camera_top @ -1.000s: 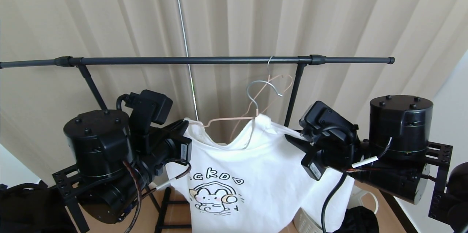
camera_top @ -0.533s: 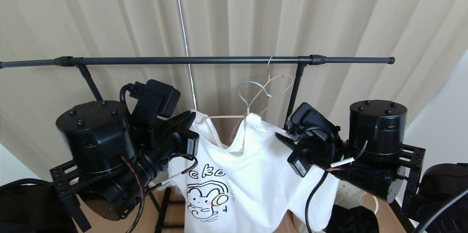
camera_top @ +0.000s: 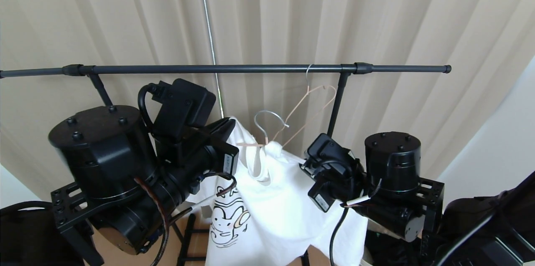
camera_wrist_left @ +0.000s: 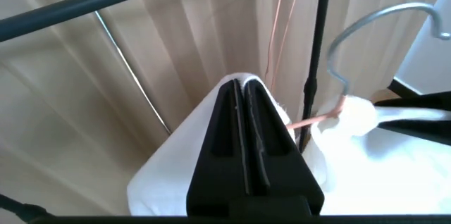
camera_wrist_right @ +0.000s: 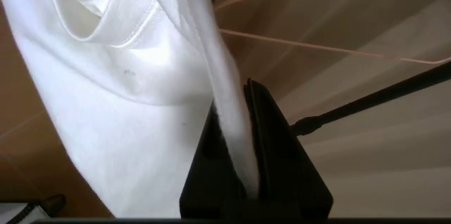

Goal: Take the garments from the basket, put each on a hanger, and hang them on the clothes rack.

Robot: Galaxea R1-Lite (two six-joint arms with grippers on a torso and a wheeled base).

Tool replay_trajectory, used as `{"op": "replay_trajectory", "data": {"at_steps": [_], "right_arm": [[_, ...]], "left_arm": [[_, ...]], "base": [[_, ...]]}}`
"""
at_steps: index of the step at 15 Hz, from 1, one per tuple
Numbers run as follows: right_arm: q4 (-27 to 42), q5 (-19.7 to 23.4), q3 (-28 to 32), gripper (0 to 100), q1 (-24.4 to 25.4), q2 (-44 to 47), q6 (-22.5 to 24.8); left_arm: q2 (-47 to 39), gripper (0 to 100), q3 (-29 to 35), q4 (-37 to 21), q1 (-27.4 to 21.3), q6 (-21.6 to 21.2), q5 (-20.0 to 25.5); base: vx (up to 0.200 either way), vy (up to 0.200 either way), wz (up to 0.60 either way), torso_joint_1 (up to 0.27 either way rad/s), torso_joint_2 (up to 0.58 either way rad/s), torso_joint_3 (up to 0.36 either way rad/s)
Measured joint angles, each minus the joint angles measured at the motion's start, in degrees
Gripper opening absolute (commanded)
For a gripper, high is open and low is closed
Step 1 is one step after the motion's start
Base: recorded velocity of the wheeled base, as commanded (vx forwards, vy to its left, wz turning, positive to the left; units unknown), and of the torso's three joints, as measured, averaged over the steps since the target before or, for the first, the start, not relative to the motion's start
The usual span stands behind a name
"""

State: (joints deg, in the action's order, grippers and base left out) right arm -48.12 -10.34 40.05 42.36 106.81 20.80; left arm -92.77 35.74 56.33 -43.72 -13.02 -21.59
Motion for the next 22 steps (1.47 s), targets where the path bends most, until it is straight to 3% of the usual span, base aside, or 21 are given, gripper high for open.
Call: {"op": "replay_trajectory", "data": {"at_steps": [2,11,15,22], "right_arm": [[-4.2,-0.6,0.1,0,0.4,1.8,-1.3],[-9.7,-0.5,2.3,0,2.3,3.7,-7.8],[-19.5,-0.5,2.3,0,2.3,5.7,-7.8],[-21.1,-0.1,3.1,0,2.2,6.9,-11.1]], "left_arm": [[0.1,0,0.0,0.1,-0.5,0.0,0.0],[-0.2,0,0.1,0.2,-2.3,0.2,0.0],[-0.9,0,-0.1,0.4,-2.5,0.4,0.0],[-2.2,0,-0.9,1.1,-2.2,1.1,0.3]], "base": [[0.0,0.0,0.0,0.0,0.0,0.0],[0.0,0.0,0.0,0.0,0.0,0.0],[0.0,0.0,0.0,0.0,0.0,0.0],[0.0,0.0,0.0,0.0,0.0,0.0]]}}
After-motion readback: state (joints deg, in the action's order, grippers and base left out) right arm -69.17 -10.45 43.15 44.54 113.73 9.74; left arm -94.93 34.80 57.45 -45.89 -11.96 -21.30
